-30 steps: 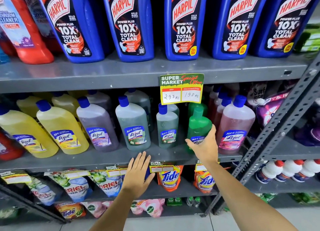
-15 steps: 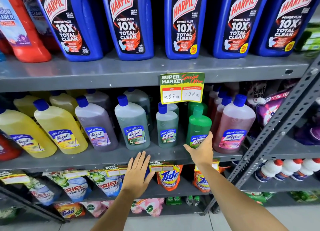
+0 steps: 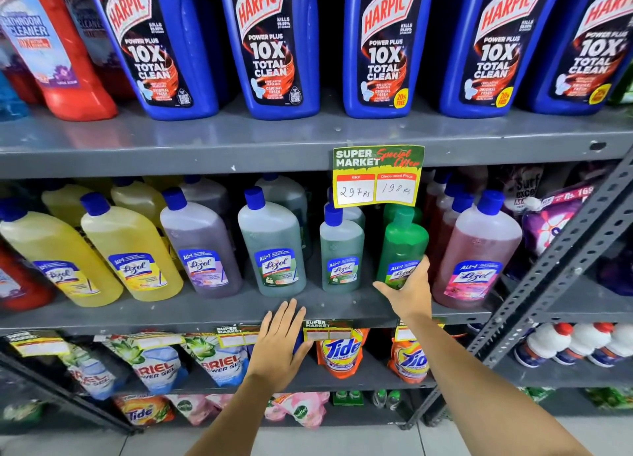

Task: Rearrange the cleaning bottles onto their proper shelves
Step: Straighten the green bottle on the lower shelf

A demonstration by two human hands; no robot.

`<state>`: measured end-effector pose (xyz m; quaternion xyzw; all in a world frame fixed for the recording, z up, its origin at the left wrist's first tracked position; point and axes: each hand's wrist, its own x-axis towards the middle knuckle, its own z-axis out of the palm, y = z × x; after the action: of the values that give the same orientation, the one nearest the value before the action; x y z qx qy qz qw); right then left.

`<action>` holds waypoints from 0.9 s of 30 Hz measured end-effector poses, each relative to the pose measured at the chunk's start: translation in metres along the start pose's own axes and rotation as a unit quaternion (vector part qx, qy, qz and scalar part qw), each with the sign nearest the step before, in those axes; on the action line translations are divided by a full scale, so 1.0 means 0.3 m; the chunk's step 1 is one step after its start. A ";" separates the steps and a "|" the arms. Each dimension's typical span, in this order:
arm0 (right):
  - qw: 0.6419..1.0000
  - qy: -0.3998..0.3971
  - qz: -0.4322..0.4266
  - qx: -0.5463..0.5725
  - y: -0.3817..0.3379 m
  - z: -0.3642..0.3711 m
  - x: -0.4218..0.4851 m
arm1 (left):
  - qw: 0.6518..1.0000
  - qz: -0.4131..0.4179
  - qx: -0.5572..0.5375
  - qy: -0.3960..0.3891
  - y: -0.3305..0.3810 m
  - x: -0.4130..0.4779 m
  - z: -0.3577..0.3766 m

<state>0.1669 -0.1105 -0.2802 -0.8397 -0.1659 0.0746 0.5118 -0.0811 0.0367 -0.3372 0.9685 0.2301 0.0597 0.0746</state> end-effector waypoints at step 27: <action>0.981 0.020 -0.193 -0.010 -0.083 -0.018 -0.367 | 0.983 0.009 -0.008 0.184 0.055 -0.022 -0.263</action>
<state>0.0607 -0.1435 -0.2605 -0.7979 -0.3158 -0.0439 0.5116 -0.0916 0.0282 -0.2575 0.9423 0.2311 0.2393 0.0384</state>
